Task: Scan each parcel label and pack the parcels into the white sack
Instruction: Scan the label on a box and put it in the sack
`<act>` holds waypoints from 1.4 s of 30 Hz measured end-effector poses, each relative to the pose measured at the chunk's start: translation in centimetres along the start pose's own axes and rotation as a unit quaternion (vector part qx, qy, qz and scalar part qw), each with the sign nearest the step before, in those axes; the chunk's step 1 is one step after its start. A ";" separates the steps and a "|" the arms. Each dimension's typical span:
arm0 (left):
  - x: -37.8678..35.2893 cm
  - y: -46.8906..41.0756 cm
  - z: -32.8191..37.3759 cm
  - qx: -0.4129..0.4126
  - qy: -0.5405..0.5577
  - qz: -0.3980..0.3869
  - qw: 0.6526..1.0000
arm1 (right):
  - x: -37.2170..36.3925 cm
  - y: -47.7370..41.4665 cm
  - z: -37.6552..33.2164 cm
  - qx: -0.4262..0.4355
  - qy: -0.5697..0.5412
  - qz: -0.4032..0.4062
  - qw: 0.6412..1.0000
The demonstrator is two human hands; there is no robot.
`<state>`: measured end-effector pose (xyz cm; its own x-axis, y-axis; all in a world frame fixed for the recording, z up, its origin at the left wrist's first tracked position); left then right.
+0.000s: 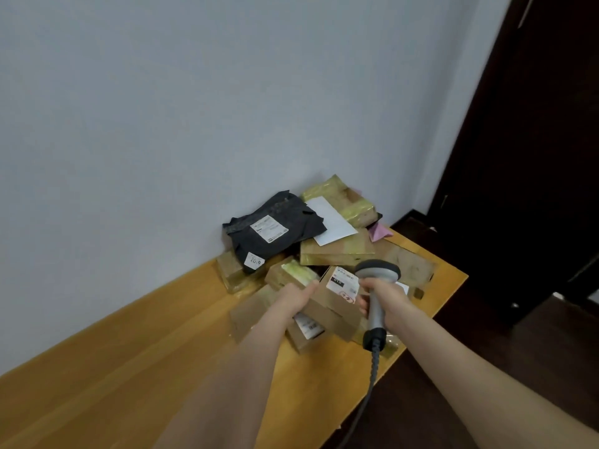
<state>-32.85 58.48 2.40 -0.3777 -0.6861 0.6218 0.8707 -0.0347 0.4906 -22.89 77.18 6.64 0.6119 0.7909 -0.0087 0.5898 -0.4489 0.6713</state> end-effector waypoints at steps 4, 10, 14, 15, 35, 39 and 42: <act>-2.7 -0.8 -0.7 0.074 0.099 -0.045 0.991 | 0.9 -2.0 -0.7 -0.019 -0.013 0.001 1.000; -2.5 -0.8 -1.9 0.139 0.239 -0.017 0.961 | 1.7 -4.0 -1.0 -0.035 -0.005 -0.041 0.999; 0.4 1.3 -4.4 0.175 0.307 0.027 0.935 | 2.6 -4.7 -0.8 -0.016 0.018 -0.038 0.999; 1.1 2.1 -5.0 0.178 0.328 0.042 0.927 | 2.5 -4.6 -0.7 -0.013 0.022 -0.052 0.998; 3.9 11.0 -9.1 0.129 0.430 0.096 0.889 | -4.4 1.5 0.5 0.064 0.095 -0.249 0.962; 5.1 11.7 -10.2 0.127 0.431 0.081 0.890 | -6.0 3.2 0.8 0.083 0.096 -0.273 0.953; 6.1 11.6 -11.1 0.101 0.434 0.109 0.889 | -6.9 4.5 0.8 0.100 0.102 -0.259 0.955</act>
<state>-21.60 45.85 5.11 0.2545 -0.9656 0.0535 0.7862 0.2388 0.5700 -24.02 69.37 9.12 0.1083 0.9838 -0.1428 0.8867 -0.0306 0.4613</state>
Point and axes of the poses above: each hand's wrist, its own y-axis away from the middle knuckle, its own x-axis out of the back of the hand, z = x × y, the point moved 8 cm from there along -y, towards the middle knuckle, and after that the axes turned 6 degrees about z, right-handed, at the moved point
